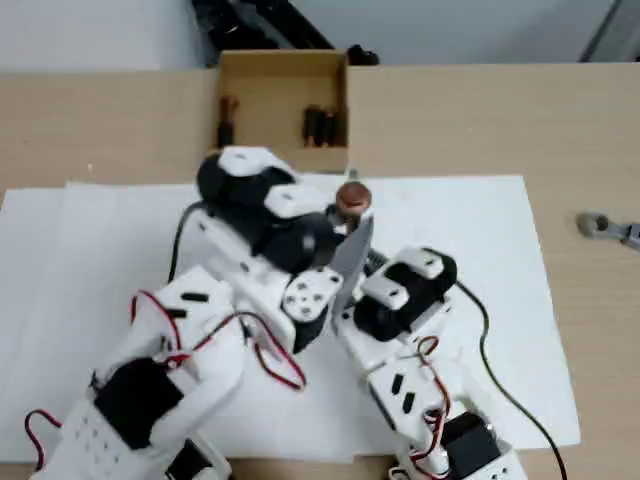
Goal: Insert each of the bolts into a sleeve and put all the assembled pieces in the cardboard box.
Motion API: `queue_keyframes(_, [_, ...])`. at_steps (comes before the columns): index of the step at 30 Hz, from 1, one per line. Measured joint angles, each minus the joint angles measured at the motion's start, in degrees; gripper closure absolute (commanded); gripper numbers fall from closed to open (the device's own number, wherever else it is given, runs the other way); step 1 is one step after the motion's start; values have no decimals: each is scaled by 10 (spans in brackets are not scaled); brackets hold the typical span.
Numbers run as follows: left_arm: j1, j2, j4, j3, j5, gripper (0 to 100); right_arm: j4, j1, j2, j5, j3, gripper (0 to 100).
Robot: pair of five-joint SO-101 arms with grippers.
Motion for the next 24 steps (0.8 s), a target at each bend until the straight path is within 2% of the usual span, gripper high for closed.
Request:
queue_keyframes(3, [-6, 12, 0, 0, -1, 995, 0, 0, 0, 0, 0, 994])
queue_keyframes(9, [-62, 18, -6, 4, -1, 995, 0, 0, 0, 0, 0, 994])
queue_keyframes(24, [-69, 19, -46, 76, 0, 995, 0, 0, 0, 0, 0, 994])
